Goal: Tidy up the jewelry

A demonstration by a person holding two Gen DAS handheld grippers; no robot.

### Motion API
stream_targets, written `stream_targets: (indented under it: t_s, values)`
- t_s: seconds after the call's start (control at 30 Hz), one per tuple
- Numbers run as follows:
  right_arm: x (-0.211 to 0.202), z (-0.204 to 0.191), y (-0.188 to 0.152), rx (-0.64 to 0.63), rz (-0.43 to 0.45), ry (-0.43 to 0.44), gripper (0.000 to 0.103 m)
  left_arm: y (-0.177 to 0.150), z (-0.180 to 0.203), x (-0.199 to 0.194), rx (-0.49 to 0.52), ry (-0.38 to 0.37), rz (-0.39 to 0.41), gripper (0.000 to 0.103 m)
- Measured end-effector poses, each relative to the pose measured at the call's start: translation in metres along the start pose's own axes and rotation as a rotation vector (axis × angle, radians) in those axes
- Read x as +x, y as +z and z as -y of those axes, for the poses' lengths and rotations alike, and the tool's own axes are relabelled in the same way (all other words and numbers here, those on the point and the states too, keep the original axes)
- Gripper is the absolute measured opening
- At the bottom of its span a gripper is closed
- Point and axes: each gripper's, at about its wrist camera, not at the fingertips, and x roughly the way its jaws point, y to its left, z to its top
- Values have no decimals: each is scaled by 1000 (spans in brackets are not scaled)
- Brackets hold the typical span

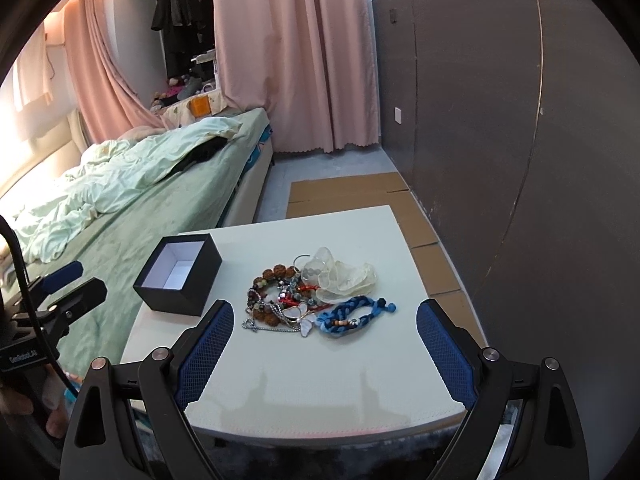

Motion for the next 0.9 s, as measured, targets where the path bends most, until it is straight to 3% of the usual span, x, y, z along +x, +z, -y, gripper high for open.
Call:
stream_targets:
  t_s: [0.9]
  values:
    - [-2,6,0,26,-4,0,93,-2,5,-5,17,7,5,101]
